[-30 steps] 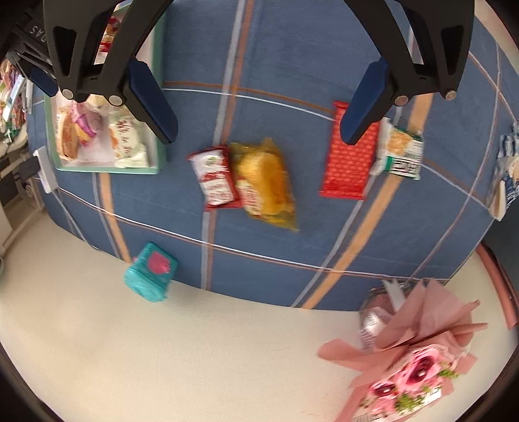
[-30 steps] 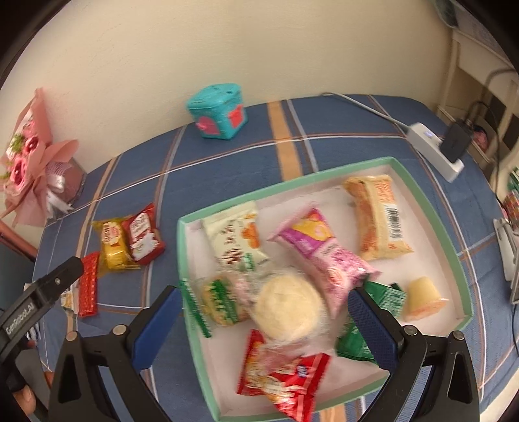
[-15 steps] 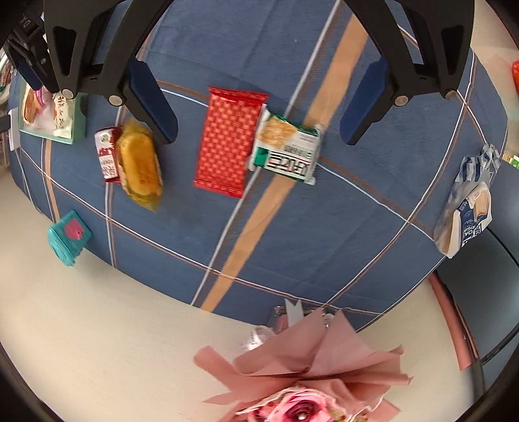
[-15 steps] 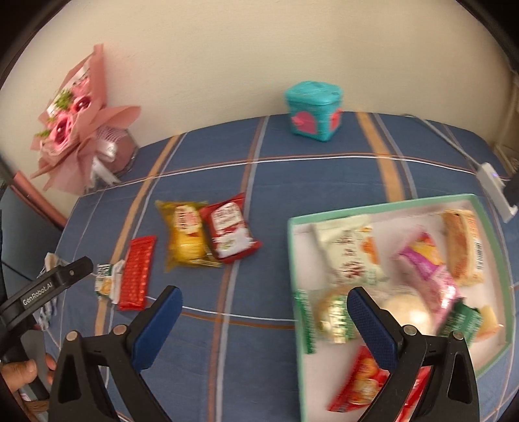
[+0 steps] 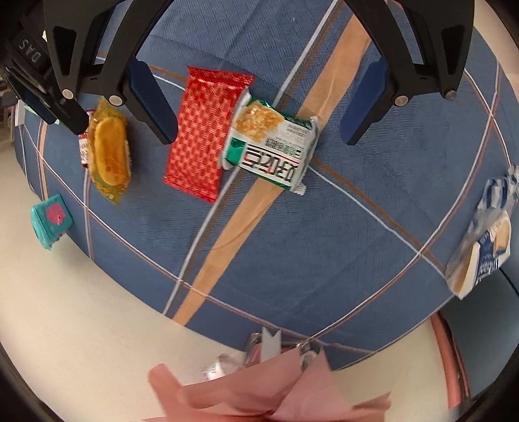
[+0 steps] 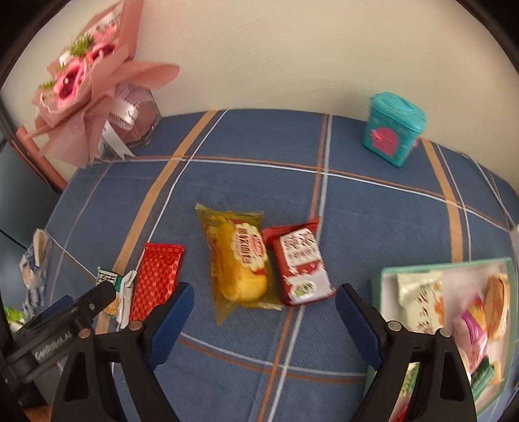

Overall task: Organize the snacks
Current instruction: 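Grasp the green-white cracker packet with left tool while right tool grasps yellow bun bag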

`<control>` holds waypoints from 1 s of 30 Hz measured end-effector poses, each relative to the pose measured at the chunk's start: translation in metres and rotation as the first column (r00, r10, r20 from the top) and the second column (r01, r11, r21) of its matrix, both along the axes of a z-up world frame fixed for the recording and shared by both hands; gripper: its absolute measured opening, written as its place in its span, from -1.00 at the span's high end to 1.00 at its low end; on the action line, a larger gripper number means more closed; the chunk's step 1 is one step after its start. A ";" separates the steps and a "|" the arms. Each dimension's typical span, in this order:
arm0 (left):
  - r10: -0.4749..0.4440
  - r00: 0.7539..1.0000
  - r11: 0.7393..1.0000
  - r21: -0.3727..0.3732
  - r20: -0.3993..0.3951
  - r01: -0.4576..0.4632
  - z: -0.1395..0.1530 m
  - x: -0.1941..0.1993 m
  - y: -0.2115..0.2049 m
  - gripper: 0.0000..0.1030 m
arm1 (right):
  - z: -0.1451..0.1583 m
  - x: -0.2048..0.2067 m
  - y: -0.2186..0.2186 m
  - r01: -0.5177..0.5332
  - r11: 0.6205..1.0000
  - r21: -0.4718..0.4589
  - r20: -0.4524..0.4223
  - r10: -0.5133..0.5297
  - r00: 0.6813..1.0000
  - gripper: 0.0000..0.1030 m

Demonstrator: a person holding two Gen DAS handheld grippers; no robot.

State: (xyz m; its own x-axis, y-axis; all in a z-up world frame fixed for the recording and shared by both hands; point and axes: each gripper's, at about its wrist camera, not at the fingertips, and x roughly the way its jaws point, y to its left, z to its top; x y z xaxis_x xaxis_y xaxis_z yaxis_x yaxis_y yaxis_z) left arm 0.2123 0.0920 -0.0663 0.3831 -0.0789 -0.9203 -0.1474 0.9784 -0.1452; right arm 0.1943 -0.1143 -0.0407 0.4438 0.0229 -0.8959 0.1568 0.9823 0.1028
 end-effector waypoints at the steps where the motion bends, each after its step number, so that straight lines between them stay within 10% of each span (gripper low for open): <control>1: 0.007 1.000 1.000 -0.007 -0.006 -0.007 -0.003 0.002 0.003 -0.94 | -0.003 0.005 0.003 -0.006 1.000 -0.007 -0.011 0.006 1.000 -0.70; 19: -0.015 0.999 0.999 -0.035 -0.047 0.014 -0.026 0.012 0.015 -0.79 | -0.044 0.045 0.039 -0.073 0.991 -0.111 -0.103 0.061 0.993 0.04; 30: -0.019 0.998 0.999 -0.049 -0.055 0.017 -0.028 0.007 0.010 -0.25 | -0.038 0.025 0.034 -0.063 0.995 -0.076 -0.106 0.055 0.993 0.14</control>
